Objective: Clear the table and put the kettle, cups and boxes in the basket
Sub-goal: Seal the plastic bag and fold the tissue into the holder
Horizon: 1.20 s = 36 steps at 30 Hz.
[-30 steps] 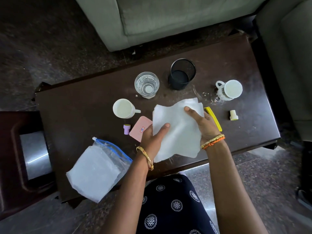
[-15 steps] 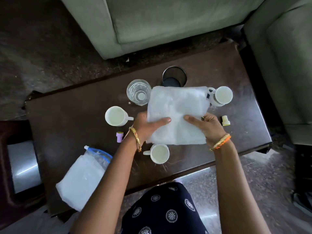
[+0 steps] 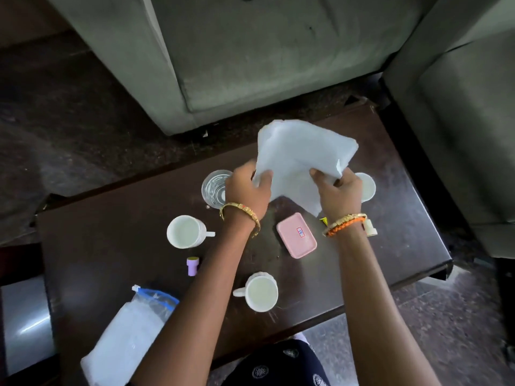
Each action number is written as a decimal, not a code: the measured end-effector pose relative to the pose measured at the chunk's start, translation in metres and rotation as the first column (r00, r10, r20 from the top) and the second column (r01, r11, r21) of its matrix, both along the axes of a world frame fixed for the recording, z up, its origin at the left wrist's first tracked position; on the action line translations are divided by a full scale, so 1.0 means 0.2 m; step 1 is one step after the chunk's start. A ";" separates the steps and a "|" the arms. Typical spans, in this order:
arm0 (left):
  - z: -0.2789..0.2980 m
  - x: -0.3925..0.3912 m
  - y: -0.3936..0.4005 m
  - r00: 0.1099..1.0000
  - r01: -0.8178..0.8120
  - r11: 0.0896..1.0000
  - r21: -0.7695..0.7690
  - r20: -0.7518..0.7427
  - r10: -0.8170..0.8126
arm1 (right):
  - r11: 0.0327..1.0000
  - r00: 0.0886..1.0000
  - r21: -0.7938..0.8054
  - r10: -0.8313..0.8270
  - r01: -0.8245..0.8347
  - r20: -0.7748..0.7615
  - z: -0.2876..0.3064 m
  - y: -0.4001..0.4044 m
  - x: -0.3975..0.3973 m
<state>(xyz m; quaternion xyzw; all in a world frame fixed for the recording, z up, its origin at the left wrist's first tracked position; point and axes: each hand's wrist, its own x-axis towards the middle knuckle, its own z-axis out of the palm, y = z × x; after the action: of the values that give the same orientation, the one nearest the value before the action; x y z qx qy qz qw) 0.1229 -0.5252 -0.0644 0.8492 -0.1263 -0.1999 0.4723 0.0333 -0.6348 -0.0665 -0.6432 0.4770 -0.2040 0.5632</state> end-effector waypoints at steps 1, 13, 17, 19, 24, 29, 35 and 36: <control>0.01 0.02 -0.03 0.997 -0.006 1.000 0.006 0.079 0.005 | 0.998 1.000 -0.069 -0.009 0.009 -0.002 0.01 -0.01 0.04; -0.09 0.06 -0.20 0.934 -0.172 0.985 0.010 0.320 0.160 | 0.974 0.984 -0.156 -0.152 0.165 0.089 -0.10 0.04 0.25; -0.16 0.04 -0.21 0.944 -0.145 0.988 0.050 0.307 0.123 | 0.977 0.997 -0.198 -0.074 0.075 0.014 -0.14 0.05 0.25; -0.19 0.03 -0.20 0.947 -0.109 0.992 0.067 0.311 0.083 | 0.985 0.997 -0.158 -0.074 0.072 -0.007 -0.16 0.03 0.23; -0.21 0.02 -0.17 0.944 -0.051 0.998 0.042 0.327 0.035 | 0.992 0.994 -0.110 -0.066 0.057 -0.088 -0.15 0.00 0.23; -0.21 0.03 -0.18 0.926 -0.100 0.988 0.115 0.374 0.050 | 0.990 0.986 -0.140 -0.009 -0.015 -0.169 -0.19 -0.03 0.28; -0.25 0.02 -0.20 0.921 -0.104 0.945 0.309 0.389 -0.026 | 0.957 0.956 -0.272 0.019 -0.103 -0.293 -0.27 0.00 0.26; -0.25 0.01 -0.20 0.918 -0.108 0.946 0.307 0.396 -0.023 | 0.951 0.953 -0.287 0.024 -0.116 -0.303 -0.28 0.00 0.25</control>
<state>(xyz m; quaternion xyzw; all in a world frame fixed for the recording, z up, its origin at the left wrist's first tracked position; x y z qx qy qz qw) 0.1255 -0.5656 -0.1151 0.9400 -0.1657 -0.0325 0.2963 0.0830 -0.6341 -0.1220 -0.7613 0.4958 -0.1554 0.3879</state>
